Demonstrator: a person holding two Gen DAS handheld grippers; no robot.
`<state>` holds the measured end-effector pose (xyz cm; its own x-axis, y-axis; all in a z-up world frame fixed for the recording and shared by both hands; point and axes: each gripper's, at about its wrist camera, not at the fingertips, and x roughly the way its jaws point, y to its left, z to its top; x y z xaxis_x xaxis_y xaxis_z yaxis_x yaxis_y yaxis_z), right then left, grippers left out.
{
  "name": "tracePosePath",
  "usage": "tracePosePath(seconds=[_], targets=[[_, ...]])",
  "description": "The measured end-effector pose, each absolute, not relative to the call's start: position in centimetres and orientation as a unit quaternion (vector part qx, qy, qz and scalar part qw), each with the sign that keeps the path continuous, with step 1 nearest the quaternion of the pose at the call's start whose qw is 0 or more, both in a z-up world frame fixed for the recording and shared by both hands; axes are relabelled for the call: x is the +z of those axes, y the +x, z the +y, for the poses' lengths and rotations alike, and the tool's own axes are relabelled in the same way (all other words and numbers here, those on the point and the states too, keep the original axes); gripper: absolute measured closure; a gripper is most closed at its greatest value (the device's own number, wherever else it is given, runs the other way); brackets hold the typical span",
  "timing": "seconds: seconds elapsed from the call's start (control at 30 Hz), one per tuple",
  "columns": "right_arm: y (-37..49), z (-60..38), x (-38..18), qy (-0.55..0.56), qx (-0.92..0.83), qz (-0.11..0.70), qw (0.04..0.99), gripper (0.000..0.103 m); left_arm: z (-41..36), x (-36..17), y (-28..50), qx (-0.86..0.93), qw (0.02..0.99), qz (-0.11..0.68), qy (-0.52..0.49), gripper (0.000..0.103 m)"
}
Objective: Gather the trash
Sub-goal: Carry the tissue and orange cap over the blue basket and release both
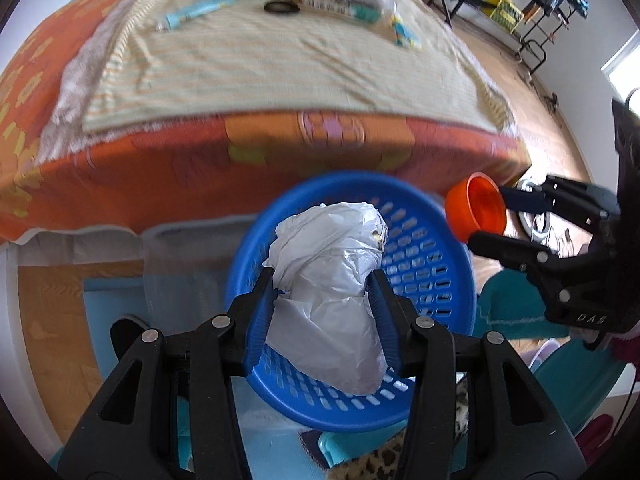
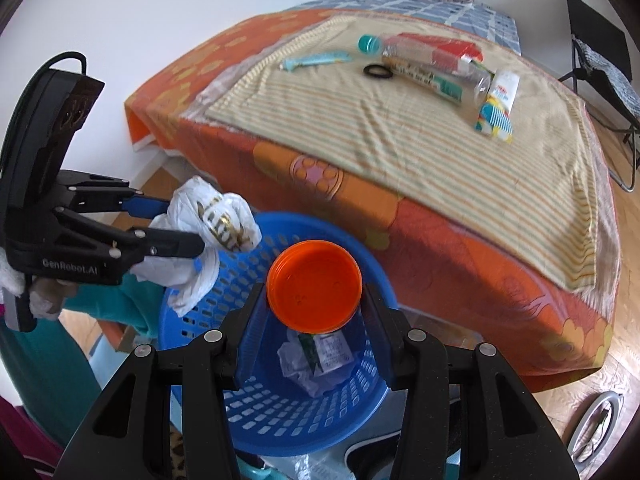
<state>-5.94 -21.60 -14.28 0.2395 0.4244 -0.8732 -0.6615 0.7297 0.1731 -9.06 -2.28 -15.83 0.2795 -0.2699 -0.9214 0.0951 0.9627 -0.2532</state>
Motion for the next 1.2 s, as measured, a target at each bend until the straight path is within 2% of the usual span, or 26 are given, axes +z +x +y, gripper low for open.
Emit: tracePosePath(seconds=[0.23,0.33,0.53,1.2], targets=[[-6.1,-21.4,-16.0,-0.111,0.352,0.536,0.759,0.057,-3.1,-17.7,-10.0,-0.119,0.779,0.613,-0.058,0.055],[-6.0,-21.3,-16.3,-0.107,0.351,0.543,0.755,0.057,-3.3,-17.7,-10.1,-0.120,0.780,0.612,-0.054,0.049],[-5.8,-21.3,-16.9,-0.106,0.343,0.556,0.750,0.057,-3.2,-18.1,-9.9,-0.119,0.777,0.616,-0.053,0.045],[-5.5,-21.0,-17.3,-0.095,0.348,0.570,0.738,0.050,-2.9,-18.3,-9.7,-0.113,0.772,0.623,-0.054,0.045]])
